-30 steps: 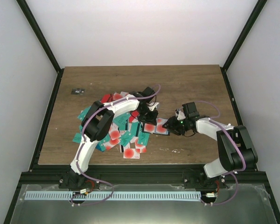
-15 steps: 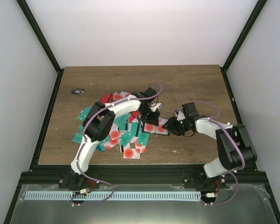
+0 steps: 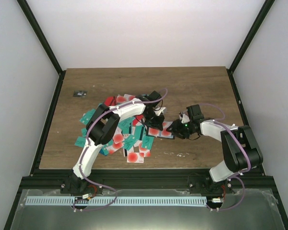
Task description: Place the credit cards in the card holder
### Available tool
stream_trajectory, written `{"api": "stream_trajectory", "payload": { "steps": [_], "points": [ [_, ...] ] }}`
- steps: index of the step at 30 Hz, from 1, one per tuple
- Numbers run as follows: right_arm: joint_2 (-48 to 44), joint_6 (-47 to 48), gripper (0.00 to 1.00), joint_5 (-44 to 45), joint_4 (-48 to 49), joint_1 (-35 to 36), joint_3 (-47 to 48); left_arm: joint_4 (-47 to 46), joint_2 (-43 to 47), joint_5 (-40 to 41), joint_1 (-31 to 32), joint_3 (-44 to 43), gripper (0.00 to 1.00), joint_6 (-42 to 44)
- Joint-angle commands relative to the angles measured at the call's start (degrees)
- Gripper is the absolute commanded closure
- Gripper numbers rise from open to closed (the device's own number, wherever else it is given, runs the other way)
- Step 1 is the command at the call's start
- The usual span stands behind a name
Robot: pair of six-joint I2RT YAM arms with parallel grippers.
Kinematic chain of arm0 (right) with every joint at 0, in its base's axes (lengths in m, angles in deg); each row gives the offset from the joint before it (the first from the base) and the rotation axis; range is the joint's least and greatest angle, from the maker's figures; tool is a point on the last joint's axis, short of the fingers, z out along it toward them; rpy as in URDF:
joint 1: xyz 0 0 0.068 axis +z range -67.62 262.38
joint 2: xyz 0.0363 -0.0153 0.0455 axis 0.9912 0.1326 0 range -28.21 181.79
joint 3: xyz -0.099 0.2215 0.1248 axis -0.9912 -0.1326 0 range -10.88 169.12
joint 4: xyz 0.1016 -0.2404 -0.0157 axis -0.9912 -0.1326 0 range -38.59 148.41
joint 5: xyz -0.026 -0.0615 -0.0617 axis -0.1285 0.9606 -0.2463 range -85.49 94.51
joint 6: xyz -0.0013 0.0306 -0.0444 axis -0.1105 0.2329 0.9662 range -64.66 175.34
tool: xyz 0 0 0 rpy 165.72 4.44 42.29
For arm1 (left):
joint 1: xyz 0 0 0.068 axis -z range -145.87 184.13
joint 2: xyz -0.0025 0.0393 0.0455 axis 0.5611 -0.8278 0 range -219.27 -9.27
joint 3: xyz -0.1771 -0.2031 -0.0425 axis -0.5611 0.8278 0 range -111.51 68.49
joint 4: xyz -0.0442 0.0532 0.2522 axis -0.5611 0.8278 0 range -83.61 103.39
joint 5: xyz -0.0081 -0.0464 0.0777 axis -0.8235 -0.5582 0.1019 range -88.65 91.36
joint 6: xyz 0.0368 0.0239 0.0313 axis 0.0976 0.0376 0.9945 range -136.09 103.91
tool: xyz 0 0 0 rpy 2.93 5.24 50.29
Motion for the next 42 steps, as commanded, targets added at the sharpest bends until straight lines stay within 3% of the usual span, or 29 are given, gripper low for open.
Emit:
{"api": "stream_trajectory", "payload": {
  "steps": [1,11,27,34,42],
  "points": [
    [0.57,1.33,0.56,-1.98,1.34,-0.65,2.5,0.23,-2.15,1.09,0.27,-0.5,0.96,1.1],
    [0.02,2.01,0.56,-5.83,4.29,-0.59,2.45,0.14,-1.83,1.16,0.21,-0.83,0.96,0.88],
    [1.57,3.6,0.56,-7.15,1.29,-0.53,5.38,-0.83,3.46,0.0,-0.92,-1.26,0.96,-3.25],
    [3.56,3.97,0.55,-8.1,0.11,-0.08,7.91,-2.84,9.8,1.08,-3.2,2.93,0.96,-6.73],
    [8.34,1.85,0.54,-8.48,-0.21,5.4,13.85,-5.64,20.03,4.36,-6.33,14.15,0.96,-9.03]
  ]
}}
